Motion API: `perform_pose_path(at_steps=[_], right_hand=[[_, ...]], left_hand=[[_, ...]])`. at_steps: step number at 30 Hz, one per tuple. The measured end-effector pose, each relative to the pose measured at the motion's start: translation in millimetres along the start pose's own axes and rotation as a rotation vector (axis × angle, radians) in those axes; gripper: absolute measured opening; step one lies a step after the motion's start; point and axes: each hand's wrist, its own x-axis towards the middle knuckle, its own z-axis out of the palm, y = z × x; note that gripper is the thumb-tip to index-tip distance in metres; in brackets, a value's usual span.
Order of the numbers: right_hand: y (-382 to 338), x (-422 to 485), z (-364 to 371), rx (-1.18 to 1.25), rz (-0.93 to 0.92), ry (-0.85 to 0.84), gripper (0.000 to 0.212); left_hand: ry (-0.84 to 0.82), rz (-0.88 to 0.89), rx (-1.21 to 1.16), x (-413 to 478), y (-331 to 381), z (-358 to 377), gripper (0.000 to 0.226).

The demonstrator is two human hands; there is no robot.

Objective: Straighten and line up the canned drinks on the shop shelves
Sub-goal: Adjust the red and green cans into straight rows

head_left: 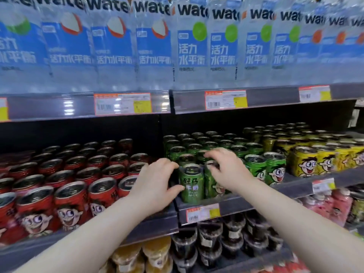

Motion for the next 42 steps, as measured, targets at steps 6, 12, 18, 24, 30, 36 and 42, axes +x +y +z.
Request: perform_pose_path(at_steps=[6, 12, 18, 24, 30, 36, 42], right_hand=[[27.1, 0.6, -9.1, -0.294, -0.016, -0.426, 0.061], [26.0, -3.9, -6.3, -0.287, -0.017, -0.358, 0.057], [26.8, -3.2, -7.0, -0.241, 0.012, -0.363, 0.057], [28.1, -3.0, -4.1, -0.215, 0.034, -0.354, 0.058], [29.2, -1.4, -3.7, -0.205, 0.048, -0.361, 0.058], [26.9, -2.4, -4.0, -0.204, 0.056, -0.356, 0.057], [26.0, -1.6, -3.5, -0.201, 0.074, -0.347, 0.057]], left_hand=[[-0.249, -0.053, 0.088, 54.1, 22.2, 27.4, 0.078], [-0.239, -0.041, 0.247, 65.1, 30.5, 36.6, 0.055], [-0.368, 0.058, 0.029, 71.5, 23.0, 21.6, 0.047], [-0.287, 0.029, 0.192, 67.9, 29.2, 28.1, 0.062], [-0.328, 0.048, 0.041, 74.9, 18.9, 20.4, 0.050], [-0.332, 0.079, 0.152, 69.6, 19.5, 29.7, 0.051], [-0.314, 0.007, 0.041, 73.2, 18.5, 24.7, 0.057]])
